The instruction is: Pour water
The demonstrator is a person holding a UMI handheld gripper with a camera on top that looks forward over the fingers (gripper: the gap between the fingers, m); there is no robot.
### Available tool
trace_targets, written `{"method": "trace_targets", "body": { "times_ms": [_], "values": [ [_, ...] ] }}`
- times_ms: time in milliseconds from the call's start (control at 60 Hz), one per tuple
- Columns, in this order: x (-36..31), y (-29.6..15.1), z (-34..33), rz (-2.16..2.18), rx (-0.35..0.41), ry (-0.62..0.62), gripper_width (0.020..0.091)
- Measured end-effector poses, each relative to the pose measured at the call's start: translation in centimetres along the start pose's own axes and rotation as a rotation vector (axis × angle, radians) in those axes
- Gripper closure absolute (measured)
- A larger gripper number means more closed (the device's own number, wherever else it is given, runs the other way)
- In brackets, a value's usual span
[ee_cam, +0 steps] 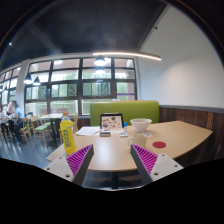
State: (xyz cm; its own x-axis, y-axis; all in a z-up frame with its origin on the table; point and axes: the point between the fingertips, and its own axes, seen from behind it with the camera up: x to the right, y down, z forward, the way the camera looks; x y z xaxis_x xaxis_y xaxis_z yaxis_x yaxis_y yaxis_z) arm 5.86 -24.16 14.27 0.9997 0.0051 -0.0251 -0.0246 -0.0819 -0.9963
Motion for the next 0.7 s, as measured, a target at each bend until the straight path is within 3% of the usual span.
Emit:
{"method": "trace_targets", "body": {
  "times_ms": [250,383,700],
  "values": [
    [-0.5,0.3,0.3,0.004,0.006,-0.021,0.0275],
    [-3.3,0.7,0.6,0.007,0.008,-0.092,0.0271],
    [-17.8,1.7,9.6,-0.034,-0.034,-0.229,0.0272]
  ]
}}
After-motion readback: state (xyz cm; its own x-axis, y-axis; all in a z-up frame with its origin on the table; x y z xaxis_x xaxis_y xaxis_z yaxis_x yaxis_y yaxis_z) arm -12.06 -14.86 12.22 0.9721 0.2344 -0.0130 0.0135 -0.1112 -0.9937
